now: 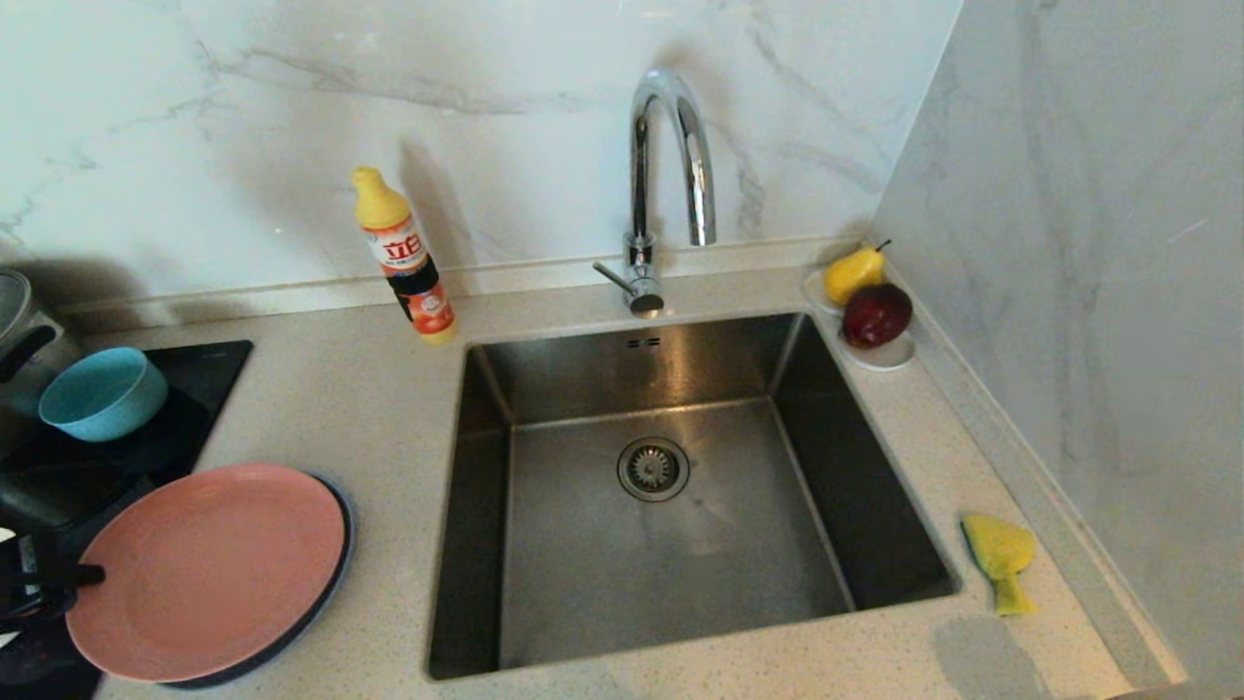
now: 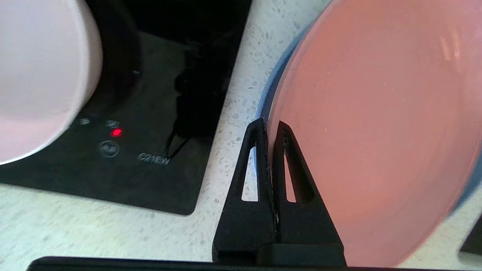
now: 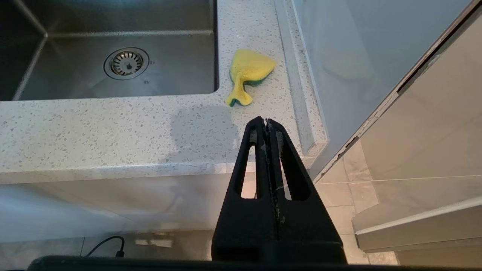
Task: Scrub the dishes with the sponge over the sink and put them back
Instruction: Place the plate on the plate
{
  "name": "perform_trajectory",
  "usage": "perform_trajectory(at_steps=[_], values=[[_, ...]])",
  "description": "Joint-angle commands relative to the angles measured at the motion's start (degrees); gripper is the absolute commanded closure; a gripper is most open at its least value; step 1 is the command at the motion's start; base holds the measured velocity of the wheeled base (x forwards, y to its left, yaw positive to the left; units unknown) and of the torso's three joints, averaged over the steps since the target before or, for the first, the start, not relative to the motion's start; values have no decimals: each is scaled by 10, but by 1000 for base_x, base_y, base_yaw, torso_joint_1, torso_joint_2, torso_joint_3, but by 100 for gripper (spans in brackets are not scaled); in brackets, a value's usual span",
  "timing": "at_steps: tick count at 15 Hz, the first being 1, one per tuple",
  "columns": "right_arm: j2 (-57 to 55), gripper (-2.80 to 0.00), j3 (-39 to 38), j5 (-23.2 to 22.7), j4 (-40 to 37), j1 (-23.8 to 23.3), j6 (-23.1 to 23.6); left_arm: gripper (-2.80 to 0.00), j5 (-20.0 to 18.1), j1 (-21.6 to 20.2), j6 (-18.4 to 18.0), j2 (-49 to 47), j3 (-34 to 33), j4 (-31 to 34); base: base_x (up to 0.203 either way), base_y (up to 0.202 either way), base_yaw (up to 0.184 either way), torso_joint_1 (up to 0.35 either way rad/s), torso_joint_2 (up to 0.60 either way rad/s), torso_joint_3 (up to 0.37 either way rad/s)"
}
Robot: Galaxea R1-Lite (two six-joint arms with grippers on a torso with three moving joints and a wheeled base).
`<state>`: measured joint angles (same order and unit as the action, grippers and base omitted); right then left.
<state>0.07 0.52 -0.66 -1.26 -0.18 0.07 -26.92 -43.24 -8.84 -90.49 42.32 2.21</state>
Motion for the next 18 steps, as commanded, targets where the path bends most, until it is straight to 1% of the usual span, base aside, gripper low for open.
perform_trajectory(at_steps=[1,4,6,11,12,15,16,18], values=[[-1,0,0,0,0,0,0,0,-15,0,0,-21,-34,-46,0,0,0,0,0,0],[-1,0,0,0,0,0,0,0,-22,-1,0,-54,-58,-103,0,0,0,0,0,0],[-1,0,0,0,0,0,0,0,-28,-5,1,-72,-63,-127,0,0,0,0,0,0],[-1,0,0,-1,0,0,0,0,-29,-6,1,-71,-66,-128,0,0,0,0,0,0],[-1,0,0,0,0,0,0,-280,-30,-6,3,-69,-64,-127,0,0,0,0,0,0],[-1,0,0,-1,0,0,0,-280,-48,-7,9,-51,-56,-120,0,0,0,0,0,0],[-1,0,0,0,0,0,0,-280,-52,-7,16,-38,-54,-119,0,0,0,0,0,0],[-1,0,0,0,0,0,0,-280,-53,-7,46,-13,-34,-112,0,0,0,0,0,0]])
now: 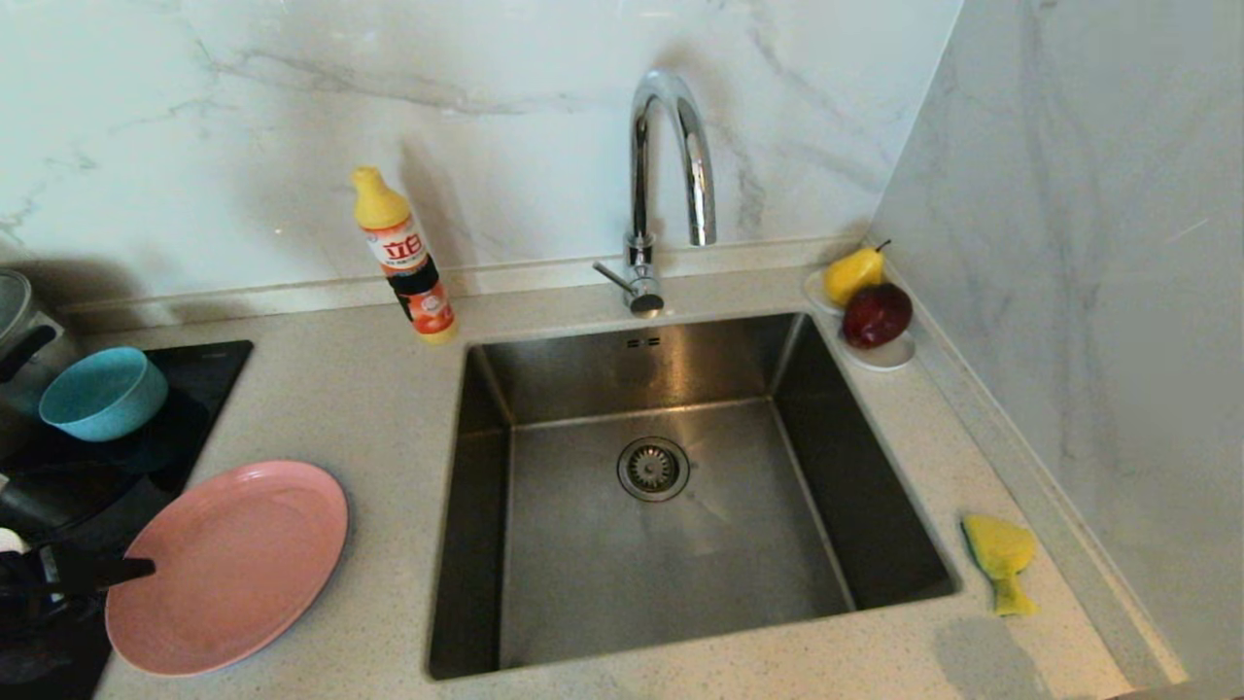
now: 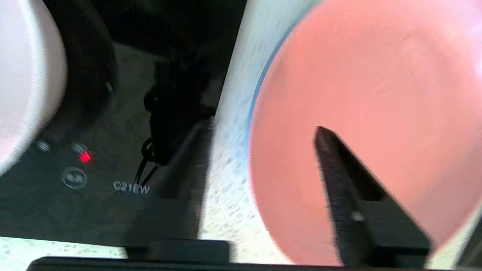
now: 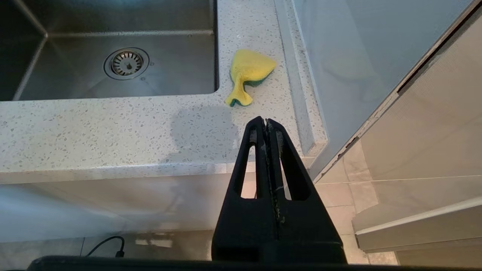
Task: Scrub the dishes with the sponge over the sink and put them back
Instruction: Place the plate on the plate, then place the bowl on the plate
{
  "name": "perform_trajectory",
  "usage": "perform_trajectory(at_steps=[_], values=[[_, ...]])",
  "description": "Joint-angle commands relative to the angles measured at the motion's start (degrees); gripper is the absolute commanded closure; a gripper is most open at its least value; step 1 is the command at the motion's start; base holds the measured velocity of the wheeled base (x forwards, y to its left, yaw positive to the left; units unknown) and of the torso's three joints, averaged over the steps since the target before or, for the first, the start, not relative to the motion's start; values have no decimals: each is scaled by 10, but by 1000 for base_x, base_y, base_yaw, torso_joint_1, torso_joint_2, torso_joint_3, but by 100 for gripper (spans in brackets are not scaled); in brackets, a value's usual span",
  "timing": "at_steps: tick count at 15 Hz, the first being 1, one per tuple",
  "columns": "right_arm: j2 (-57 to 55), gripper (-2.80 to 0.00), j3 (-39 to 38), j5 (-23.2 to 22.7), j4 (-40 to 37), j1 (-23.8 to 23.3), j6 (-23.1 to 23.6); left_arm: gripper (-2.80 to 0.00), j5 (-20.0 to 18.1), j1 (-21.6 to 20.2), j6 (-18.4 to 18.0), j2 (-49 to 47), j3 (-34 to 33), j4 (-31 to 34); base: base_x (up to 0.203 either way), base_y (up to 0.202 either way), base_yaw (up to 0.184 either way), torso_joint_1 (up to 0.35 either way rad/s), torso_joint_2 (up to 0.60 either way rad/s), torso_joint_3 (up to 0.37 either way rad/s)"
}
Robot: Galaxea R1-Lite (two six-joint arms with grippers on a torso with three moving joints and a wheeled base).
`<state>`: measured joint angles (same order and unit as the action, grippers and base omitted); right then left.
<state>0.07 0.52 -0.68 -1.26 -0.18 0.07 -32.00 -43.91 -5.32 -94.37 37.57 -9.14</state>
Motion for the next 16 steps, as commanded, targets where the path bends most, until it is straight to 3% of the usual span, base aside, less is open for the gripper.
perform_trajectory(at_steps=[1,5,6,9,12,16], values=[[-1,0,0,0,-1,0,0,-280,-2,0,22,37,35,15,0,0,0,0,0,0],[-1,0,0,0,0,0,0,-280,6,0,54,56,157,105,0,0,0,0,0,0],[-1,0,0,0,0,0,0,0,22,0,57,54,188,127,0,0,0,0,0,0],[-1,0,0,-1,0,0,0,0,100,1,59,6,284,180,0,0,0,0,0,0],[-1,0,0,0,0,0,0,0,130,1,55,-42,345,189,0,0,0,0,0,0],[-1,0,0,0,0,0,0,0,134,5,26,-82,387,187,0,0,0,0,0,0]])
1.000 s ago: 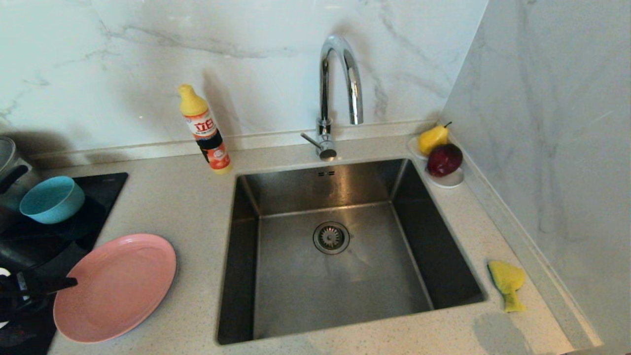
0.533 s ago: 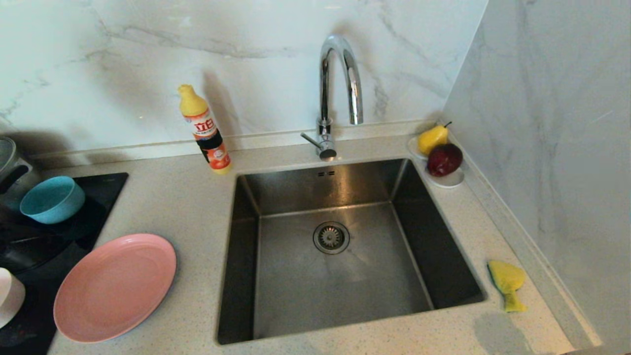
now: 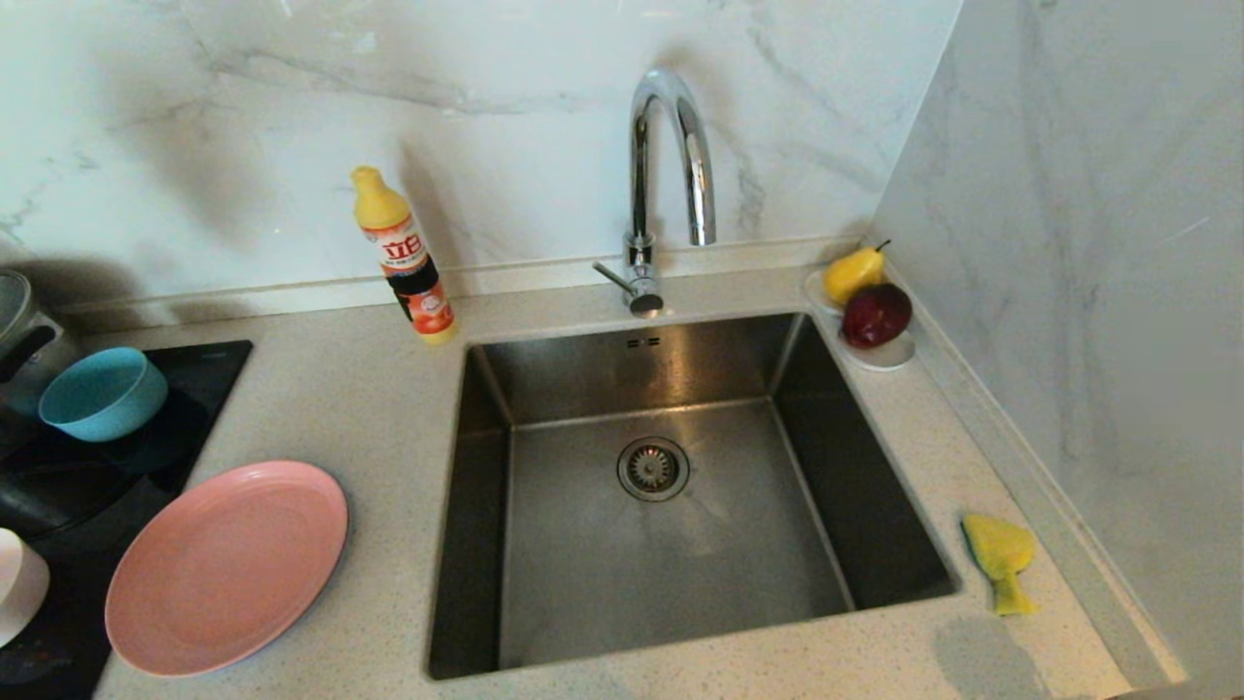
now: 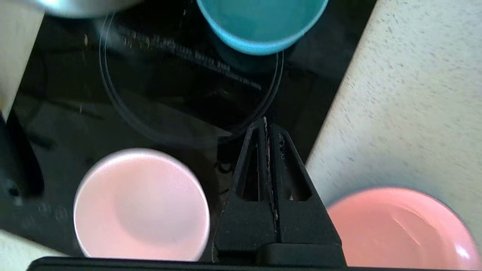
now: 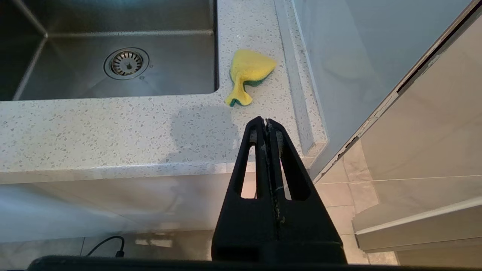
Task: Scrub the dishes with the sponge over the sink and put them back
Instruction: Place the bowl on the plate
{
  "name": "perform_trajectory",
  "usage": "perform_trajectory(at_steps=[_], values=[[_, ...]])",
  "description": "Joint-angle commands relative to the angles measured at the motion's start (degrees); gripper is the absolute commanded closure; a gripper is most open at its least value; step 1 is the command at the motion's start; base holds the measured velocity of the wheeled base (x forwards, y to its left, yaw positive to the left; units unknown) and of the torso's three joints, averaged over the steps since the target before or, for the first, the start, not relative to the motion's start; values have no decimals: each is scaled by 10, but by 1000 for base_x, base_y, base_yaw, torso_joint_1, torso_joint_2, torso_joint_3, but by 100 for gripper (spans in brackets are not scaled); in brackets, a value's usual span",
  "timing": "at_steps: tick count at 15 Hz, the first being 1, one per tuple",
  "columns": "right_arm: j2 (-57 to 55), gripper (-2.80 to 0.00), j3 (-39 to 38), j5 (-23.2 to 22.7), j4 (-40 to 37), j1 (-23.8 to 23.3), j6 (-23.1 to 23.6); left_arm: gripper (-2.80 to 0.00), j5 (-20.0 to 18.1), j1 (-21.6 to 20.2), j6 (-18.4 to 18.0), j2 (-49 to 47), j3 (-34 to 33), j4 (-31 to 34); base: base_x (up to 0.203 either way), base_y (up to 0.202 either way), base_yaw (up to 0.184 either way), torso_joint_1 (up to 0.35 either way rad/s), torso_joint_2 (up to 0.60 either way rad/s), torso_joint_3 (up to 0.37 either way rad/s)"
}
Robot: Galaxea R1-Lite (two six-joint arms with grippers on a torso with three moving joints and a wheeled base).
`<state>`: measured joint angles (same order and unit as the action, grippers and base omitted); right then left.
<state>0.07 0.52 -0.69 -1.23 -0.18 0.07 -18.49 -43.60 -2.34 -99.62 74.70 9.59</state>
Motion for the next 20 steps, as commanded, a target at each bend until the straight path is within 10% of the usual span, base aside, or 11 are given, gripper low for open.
perform_trajectory(at_steps=[1,8,9,20], values=[[-1,0,0,0,0,0,0,0,-1,4,-6,-41,31,1,0,0,0,0,0,0],[-1,0,0,0,-1,0,0,0,11,7,-10,-68,51,27,0,0,0,0,0,0],[-1,0,0,0,0,0,0,-280,23,7,-11,-63,50,59,0,0,0,0,0,0],[-1,0,0,0,0,0,0,-280,60,-14,3,-46,-44,113,0,0,0,0,0,0]])
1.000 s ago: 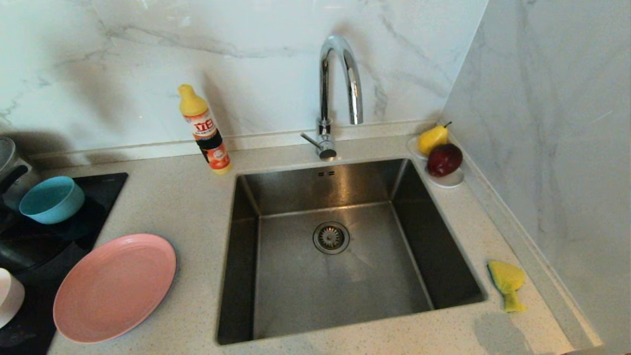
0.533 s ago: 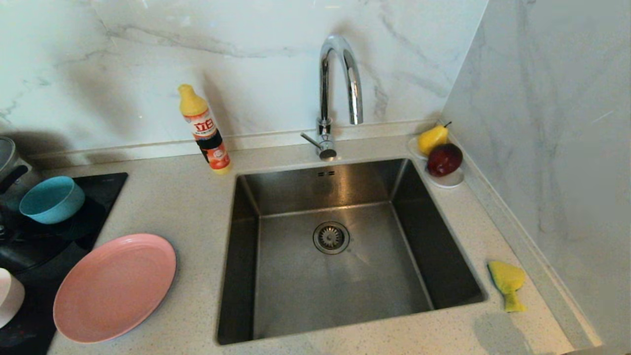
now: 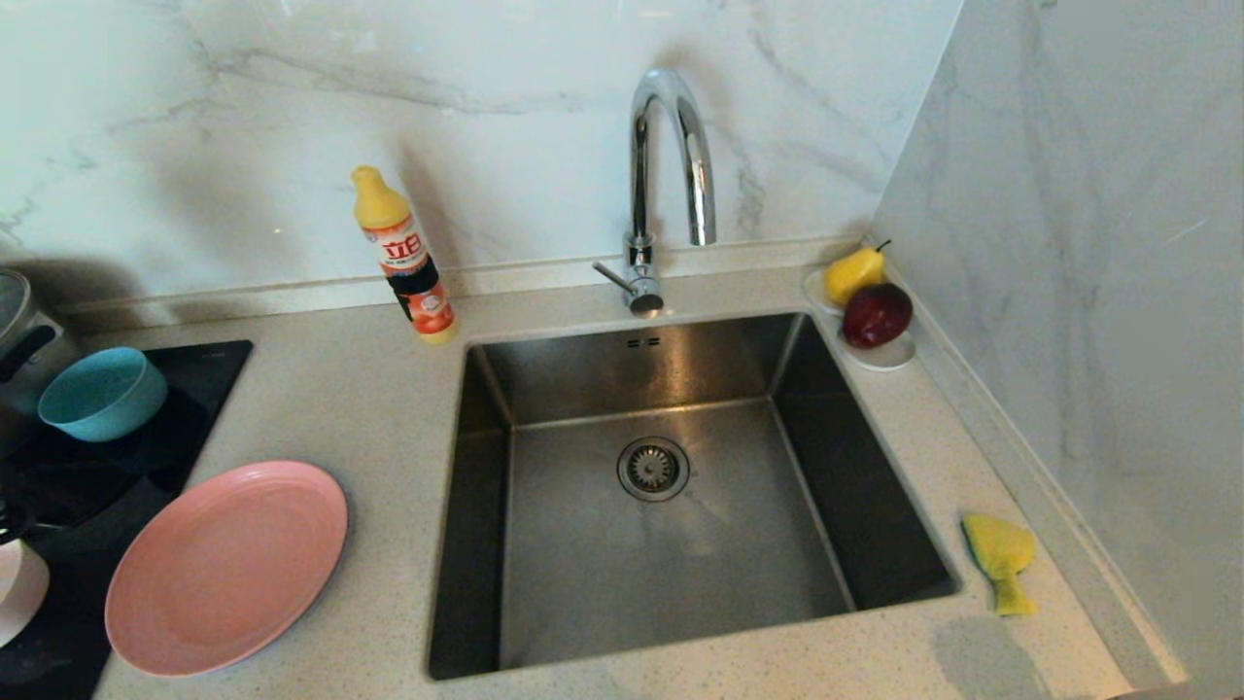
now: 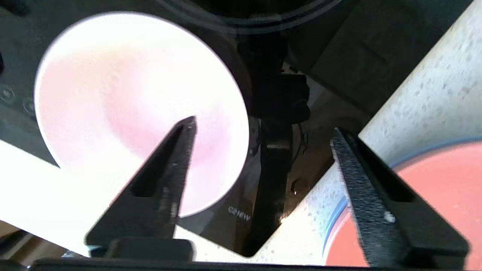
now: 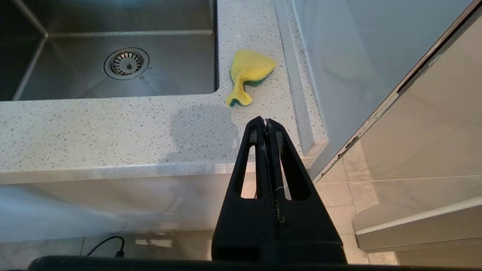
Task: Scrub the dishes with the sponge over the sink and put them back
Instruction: Place the bowl on the plate
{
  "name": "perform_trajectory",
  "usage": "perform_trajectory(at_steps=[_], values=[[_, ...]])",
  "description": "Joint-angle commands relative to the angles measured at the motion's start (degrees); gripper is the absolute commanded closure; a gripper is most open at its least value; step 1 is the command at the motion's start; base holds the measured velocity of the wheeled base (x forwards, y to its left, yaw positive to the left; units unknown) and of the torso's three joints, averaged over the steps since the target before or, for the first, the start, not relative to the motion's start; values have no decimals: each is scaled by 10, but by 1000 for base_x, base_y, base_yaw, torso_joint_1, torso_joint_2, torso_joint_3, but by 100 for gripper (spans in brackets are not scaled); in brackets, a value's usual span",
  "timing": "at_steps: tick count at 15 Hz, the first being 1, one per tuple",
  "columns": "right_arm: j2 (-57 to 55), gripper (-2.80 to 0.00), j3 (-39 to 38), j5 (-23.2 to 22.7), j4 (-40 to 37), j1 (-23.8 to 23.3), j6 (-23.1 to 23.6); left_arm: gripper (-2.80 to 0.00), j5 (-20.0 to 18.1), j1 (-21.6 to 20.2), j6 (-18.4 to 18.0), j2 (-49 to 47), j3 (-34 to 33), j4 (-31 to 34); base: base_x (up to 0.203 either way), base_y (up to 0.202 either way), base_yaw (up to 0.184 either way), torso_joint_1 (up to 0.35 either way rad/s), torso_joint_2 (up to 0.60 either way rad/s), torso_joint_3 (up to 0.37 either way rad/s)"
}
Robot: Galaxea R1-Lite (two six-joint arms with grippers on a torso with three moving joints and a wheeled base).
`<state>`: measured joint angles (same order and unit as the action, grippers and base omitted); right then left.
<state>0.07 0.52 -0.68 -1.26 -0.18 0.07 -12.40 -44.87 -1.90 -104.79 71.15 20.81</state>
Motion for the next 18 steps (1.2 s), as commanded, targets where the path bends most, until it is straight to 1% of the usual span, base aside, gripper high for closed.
perform_trajectory(at_steps=[1,7,12,13,18], values=[[-1,0,0,0,0,0,0,-280,-2,-1,-1,4,-11,-3,0,0,0,0,0,0],[-1,0,0,0,0,0,0,-280,-8,-14,-1,-36,-9,-9,0,0,0,0,0,0],[-1,0,0,0,-1,0,0,-280,-10,-15,0,-59,-7,-23,0,0,0,0,0,0],[-1,0,0,0,0,0,0,0,-8,-15,-1,-59,-7,-23,0,0,0,0,0,0],[-1,0,0,0,0,0,0,0,-11,-15,-1,-58,-8,-27,0,0,0,0,0,0]])
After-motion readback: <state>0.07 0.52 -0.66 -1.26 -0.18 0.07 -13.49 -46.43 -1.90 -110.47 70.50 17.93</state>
